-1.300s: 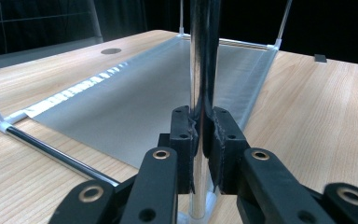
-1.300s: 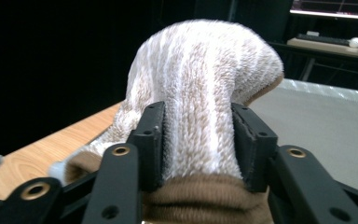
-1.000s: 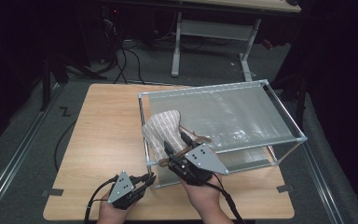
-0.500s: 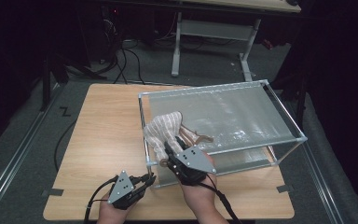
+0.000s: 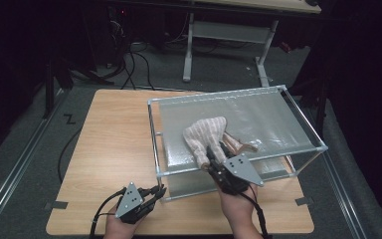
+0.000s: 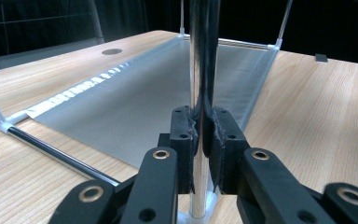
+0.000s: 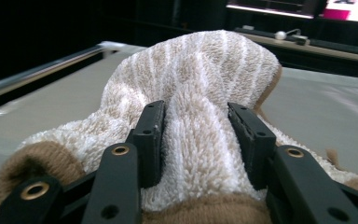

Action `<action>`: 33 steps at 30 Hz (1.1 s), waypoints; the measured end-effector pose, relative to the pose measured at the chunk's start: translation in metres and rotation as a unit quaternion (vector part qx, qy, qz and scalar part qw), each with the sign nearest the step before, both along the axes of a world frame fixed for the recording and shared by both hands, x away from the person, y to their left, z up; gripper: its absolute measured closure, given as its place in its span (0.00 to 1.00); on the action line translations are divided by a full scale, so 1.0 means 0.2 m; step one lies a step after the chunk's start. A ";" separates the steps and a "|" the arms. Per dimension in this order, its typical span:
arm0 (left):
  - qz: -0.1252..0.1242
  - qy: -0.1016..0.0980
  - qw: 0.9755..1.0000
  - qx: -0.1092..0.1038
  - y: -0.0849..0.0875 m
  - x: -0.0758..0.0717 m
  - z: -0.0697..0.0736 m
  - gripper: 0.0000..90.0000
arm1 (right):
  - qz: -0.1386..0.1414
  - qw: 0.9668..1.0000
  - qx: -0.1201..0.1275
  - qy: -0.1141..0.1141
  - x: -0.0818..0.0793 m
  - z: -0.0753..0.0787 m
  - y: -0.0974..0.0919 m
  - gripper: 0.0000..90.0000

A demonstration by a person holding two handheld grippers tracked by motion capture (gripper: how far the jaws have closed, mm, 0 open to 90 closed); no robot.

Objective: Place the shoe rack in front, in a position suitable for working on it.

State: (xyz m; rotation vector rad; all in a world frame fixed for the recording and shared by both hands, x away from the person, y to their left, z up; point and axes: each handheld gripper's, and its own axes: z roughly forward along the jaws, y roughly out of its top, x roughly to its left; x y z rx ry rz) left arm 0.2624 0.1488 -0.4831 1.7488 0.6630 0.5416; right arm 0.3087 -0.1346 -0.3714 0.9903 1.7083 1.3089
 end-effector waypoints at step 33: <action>0.001 0.000 1.000 -0.004 0.00 0.00 -0.01 0.90 | -0.189 0.982 0.018 -0.010 0.20 0.01 -0.95 0.64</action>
